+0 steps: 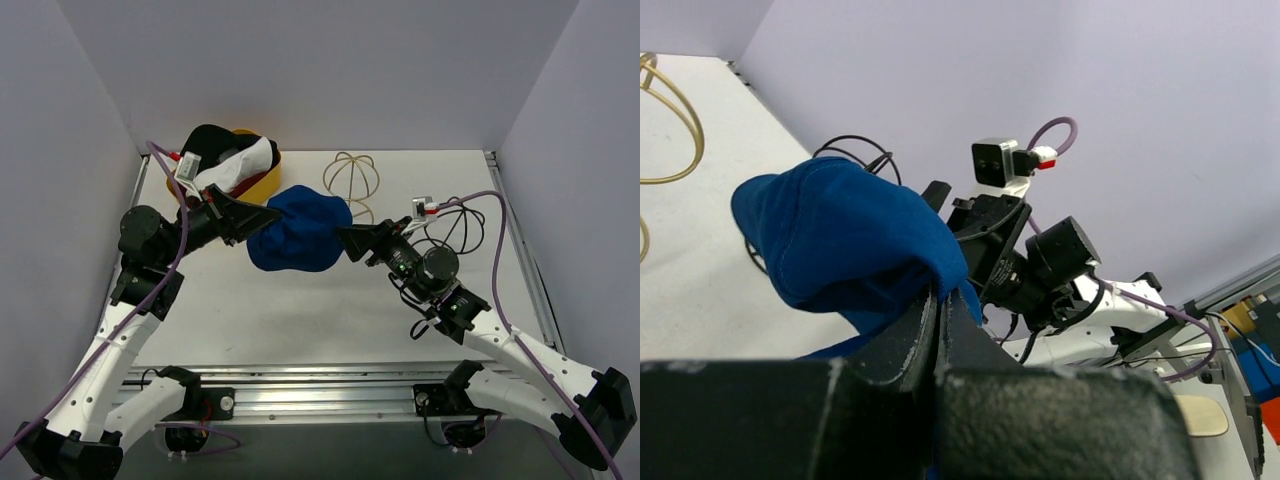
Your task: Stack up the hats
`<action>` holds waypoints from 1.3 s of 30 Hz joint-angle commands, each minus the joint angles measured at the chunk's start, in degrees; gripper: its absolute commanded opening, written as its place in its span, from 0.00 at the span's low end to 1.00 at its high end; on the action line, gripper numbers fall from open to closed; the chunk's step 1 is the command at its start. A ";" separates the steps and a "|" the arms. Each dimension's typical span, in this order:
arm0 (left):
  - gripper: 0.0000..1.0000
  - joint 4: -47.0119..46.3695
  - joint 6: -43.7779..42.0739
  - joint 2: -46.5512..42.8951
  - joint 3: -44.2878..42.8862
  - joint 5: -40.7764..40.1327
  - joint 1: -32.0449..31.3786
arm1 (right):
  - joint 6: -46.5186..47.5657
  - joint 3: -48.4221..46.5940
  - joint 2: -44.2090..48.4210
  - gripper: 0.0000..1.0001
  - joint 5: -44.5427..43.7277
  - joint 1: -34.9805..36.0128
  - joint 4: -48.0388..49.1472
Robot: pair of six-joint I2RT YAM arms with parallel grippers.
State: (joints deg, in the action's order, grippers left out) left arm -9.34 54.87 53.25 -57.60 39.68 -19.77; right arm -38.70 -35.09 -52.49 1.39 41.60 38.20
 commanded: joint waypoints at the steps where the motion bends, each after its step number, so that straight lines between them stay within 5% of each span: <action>1: 0.02 -9.55 4.10 -1.05 0.56 2.07 0.08 | -1.47 0.29 -0.94 0.62 2.82 -0.47 7.33; 9: 0.02 -13.06 5.15 -0.87 2.58 2.07 0.17 | -3.57 3.01 -0.16 0.54 4.24 -0.65 16.38; 22: 0.02 -8.43 -2.64 2.37 2.50 -0.73 0.08 | -1.39 0.74 -0.59 0.00 3.63 -3.54 15.34; 30: 0.02 6.00 -17.68 15.18 -9.79 -10.93 0.43 | 12.13 -15.07 -12.52 0.00 0.81 -7.76 3.74; 39: 0.02 10.32 -24.46 30.75 -26.76 -18.59 1.75 | 12.60 -32.13 -31.33 0.00 10.20 -15.32 1.09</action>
State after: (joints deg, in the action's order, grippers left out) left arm 0.62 34.02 81.21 -79.22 24.82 -18.63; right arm -27.57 -63.05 -79.29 7.25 27.92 38.46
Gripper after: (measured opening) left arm 0.041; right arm 0.021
